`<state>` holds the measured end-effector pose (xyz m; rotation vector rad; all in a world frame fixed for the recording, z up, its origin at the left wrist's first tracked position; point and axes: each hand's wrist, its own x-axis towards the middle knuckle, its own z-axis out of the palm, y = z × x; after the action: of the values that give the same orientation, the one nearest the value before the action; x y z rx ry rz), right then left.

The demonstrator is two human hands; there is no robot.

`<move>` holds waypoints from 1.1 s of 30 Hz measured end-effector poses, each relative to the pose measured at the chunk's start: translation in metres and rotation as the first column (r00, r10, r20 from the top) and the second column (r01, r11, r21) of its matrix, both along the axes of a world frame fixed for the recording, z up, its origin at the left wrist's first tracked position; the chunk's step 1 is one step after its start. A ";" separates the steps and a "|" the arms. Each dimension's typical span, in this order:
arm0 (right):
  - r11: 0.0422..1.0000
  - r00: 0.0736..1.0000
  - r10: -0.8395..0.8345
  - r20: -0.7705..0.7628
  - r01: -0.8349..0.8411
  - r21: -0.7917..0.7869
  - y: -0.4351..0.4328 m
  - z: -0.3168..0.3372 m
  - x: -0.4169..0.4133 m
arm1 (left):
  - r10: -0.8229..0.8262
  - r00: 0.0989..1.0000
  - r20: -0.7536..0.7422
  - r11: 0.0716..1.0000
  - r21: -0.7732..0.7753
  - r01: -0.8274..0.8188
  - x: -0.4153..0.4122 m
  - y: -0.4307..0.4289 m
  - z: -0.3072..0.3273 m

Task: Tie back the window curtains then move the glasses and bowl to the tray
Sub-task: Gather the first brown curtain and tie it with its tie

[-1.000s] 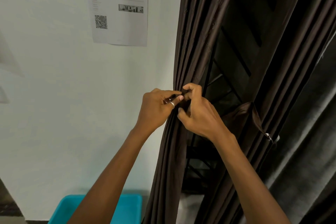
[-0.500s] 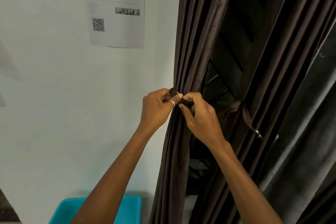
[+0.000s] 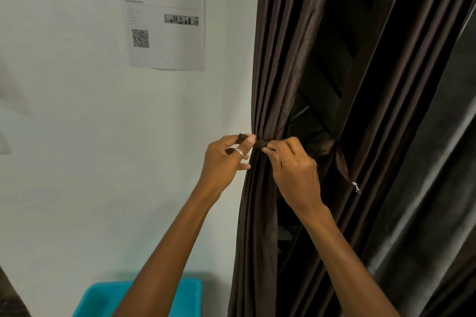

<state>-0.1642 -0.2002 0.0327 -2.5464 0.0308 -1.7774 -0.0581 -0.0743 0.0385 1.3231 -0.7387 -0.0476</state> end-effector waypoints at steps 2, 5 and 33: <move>1.000 1.000 -0.010 0.001 0.010 0.008 0.000 0.000 -0.001 | -0.037 0.999 -0.040 0.999 -0.028 0.036 -0.001 0.002 -0.003; 0.997 1.000 0.023 0.010 -0.024 0.079 0.001 0.001 -0.002 | -0.046 0.997 -0.067 0.997 -0.059 0.042 -0.001 0.003 -0.004; 0.648 0.931 0.366 -0.010 -0.247 0.721 -0.032 0.014 -0.013 | 0.100 0.993 -0.071 0.991 -0.088 -0.106 0.017 0.009 -0.010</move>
<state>-0.1777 -0.2324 0.0466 -1.9498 0.2276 -1.1172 -0.0412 -0.0654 0.0281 1.2646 -0.6089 0.0246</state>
